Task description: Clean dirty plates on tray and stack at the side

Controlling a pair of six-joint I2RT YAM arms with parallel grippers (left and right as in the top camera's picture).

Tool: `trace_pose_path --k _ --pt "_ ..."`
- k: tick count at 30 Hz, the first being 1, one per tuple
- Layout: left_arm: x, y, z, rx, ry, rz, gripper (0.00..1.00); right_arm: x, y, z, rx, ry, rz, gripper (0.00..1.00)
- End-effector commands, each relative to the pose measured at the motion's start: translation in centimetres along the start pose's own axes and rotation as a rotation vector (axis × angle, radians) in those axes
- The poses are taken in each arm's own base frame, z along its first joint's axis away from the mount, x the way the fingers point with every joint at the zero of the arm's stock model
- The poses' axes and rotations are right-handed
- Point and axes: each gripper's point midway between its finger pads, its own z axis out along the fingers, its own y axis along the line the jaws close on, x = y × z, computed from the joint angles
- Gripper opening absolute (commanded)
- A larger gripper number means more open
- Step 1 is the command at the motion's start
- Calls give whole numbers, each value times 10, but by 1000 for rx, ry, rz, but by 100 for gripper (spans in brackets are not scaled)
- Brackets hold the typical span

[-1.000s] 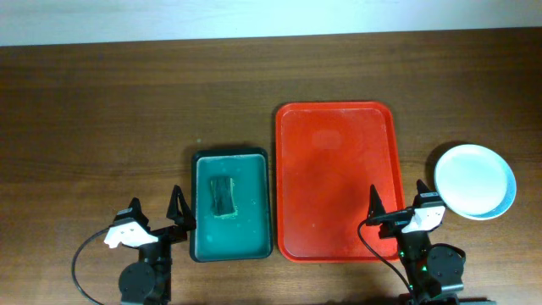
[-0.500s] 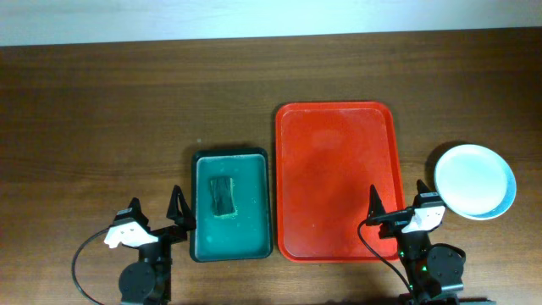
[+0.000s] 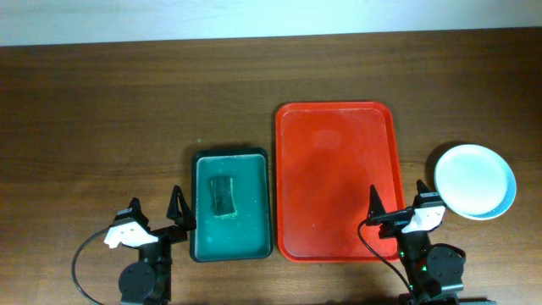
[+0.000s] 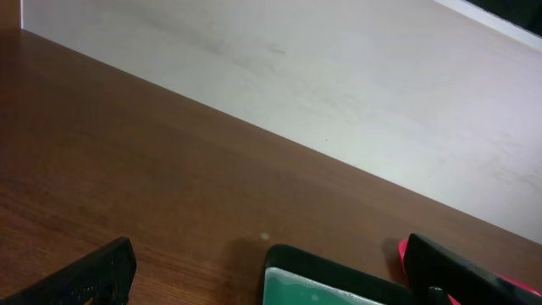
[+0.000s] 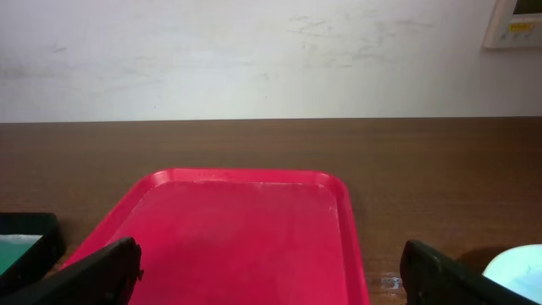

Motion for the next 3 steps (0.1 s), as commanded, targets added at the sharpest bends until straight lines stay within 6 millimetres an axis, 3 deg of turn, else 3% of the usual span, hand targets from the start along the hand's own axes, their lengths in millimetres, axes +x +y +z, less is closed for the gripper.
trace_pose_path --k 1,3 --pt "1 0 0 5 4 2 99 2 -2 0 7 3 -3 98" --pt "1 0 0 5 4 2 99 2 -2 0 7 3 -3 98"
